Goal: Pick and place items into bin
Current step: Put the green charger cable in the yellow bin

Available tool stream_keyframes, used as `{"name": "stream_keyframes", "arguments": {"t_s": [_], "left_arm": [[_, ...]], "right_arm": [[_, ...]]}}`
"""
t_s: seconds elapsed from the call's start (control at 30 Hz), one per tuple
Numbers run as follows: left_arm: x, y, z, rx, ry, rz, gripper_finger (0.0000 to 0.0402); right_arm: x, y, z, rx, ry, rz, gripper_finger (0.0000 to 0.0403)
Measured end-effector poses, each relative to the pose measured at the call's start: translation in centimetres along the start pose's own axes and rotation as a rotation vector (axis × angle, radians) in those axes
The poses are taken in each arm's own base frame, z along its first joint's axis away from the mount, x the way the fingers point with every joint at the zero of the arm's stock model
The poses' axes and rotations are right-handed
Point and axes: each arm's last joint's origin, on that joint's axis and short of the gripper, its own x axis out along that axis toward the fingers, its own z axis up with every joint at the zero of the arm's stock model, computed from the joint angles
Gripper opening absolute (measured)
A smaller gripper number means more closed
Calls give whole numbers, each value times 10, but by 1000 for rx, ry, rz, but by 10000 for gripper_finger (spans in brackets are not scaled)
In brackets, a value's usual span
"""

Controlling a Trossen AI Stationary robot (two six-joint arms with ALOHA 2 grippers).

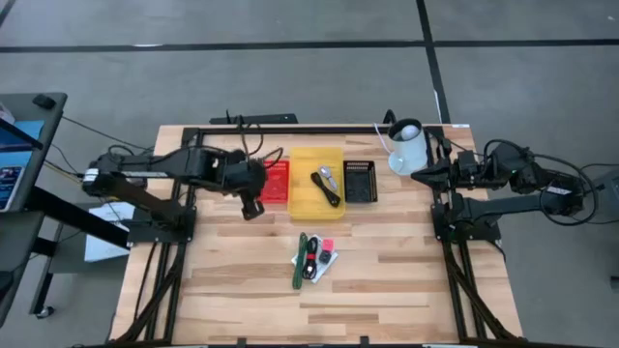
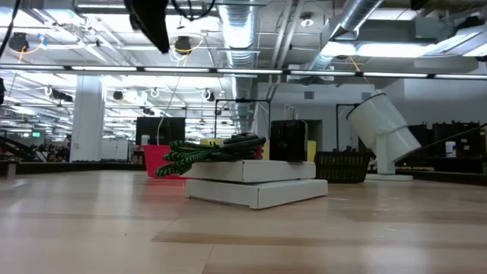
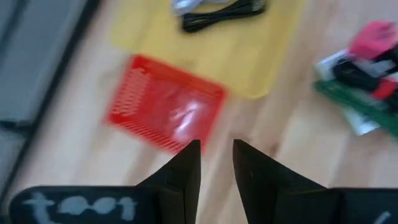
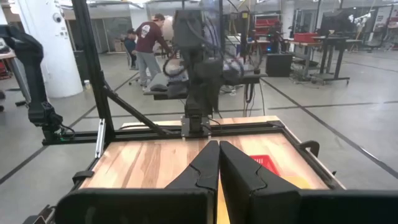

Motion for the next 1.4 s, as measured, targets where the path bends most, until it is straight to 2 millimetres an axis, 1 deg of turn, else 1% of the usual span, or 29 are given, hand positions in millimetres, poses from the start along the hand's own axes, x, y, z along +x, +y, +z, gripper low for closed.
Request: {"name": "stream_keyframes", "arguments": {"t_s": [0.13,0.27,0.43,0.5,0.6,0.73,0.83,0.93,1.0,1.1,1.23,1.4], "left_arm": [[29,-10,-22,-23,-62,-139,84],[54,-27,-43,39,-76,-236,84],[71,-53,-61,125,-100,-394,84],[74,-62,-66,148,-110,-420,84],[77,-75,-64,139,-152,-437,84],[87,-87,-59,113,-212,-441,84],[100,-96,-56,99,-215,-466,84],[116,-101,-57,34,-158,-472,84],[125,-100,-58,-40,-101,-477,84],[134,-98,-58,-72,-50,-495,84],[137,-99,-59,-69,-31,-512,84],[137,-96,-53,-165,-52,-521,84]], "right_arm": [[0,0,0,0,0,0,8],[0,0,0,0,0,0,8],[0,0,0,0,0,0,8],[0,0,0,0,0,0,8],[0,0,0,0,0,0,8],[0,0,0,0,0,0,8],[0,0,0,0,0,0,8],[0,0,0,0,0,-1,8],[0,0,0,0,0,0,8],[0,0,0,0,0,0,8],[0,0,0,0,0,0,8],[0,0,0,0,0,0,8]]}}
